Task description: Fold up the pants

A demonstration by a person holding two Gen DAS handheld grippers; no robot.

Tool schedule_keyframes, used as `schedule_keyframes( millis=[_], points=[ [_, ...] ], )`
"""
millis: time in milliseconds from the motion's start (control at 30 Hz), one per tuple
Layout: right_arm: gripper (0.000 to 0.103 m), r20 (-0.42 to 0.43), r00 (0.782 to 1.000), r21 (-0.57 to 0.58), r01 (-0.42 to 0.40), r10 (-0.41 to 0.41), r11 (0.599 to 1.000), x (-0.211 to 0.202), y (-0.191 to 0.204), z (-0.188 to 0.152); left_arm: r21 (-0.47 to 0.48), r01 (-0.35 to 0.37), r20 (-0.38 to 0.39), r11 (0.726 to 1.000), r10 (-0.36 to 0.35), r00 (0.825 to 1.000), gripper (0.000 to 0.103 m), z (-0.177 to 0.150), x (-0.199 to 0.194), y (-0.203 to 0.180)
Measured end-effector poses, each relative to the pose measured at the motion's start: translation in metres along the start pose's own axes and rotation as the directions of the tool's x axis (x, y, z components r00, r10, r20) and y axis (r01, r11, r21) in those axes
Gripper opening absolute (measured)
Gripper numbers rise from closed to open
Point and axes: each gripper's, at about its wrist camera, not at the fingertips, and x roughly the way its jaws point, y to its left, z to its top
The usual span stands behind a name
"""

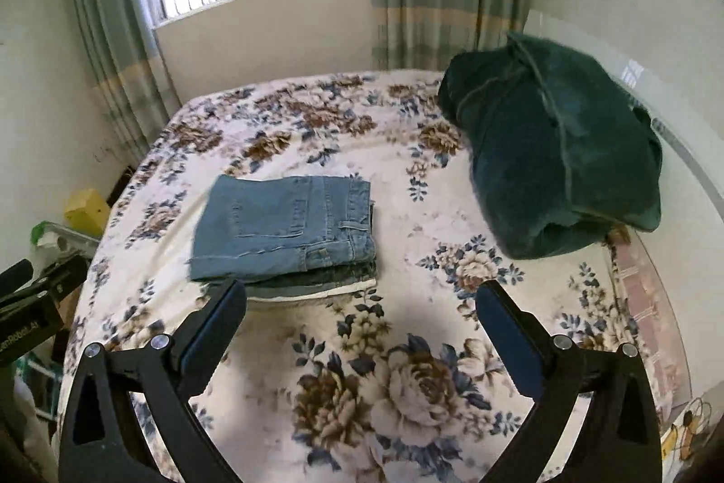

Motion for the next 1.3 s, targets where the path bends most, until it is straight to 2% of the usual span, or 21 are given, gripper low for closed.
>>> schedule_keyframes(
  millis=[100, 367, 667, 833, 1000, 1300],
  points=[
    [0.103, 0.037, 0.999, -0.016, -0.024, 0.025, 1.000, -0.054, -0.004, -0.012, 0.006, -0.011, 0.048, 1.000, 0.011, 0.999, 0.099, -0.015, -0.049, -0.004],
    [0.103, 0.138, 0.987, -0.048, -0.077, 0.083, 0.996, -0.191, -0.025, -0.049, -0.014, -0.007, 0.116, 1.000, 0.008, 0.993, 0.099, -0.049, -0.156, -0.006],
    [0.103, 0.184, 0.974, -0.072, -0.122, 0.134, 0.990, -0.302, -0.045, -0.083, -0.030, -0.009, 0.185, 1.000, 0.014, 0.983, 0.099, -0.078, -0.240, -0.012],
    [0.103, 0.200, 0.970, -0.089, -0.125, 0.141, 0.988, -0.341, -0.048, -0.094, -0.042, 0.003, 0.197, 0.999, 0.006, 0.980, 0.099, -0.086, -0.262, -0.008],
    [0.103, 0.200, 0.968, -0.096, -0.135, 0.152, 0.986, -0.352, -0.041, -0.093, -0.049, 0.019, 0.202, 0.999, -0.009, 0.979, 0.103, -0.090, -0.270, 0.000],
    [0.103, 0.213, 0.966, -0.104, -0.127, 0.147, 0.986, -0.356, -0.032, -0.095, -0.067, -0.002, 0.205, 0.998, 0.016, 0.979, 0.103, -0.102, -0.278, 0.015]
  ],
)
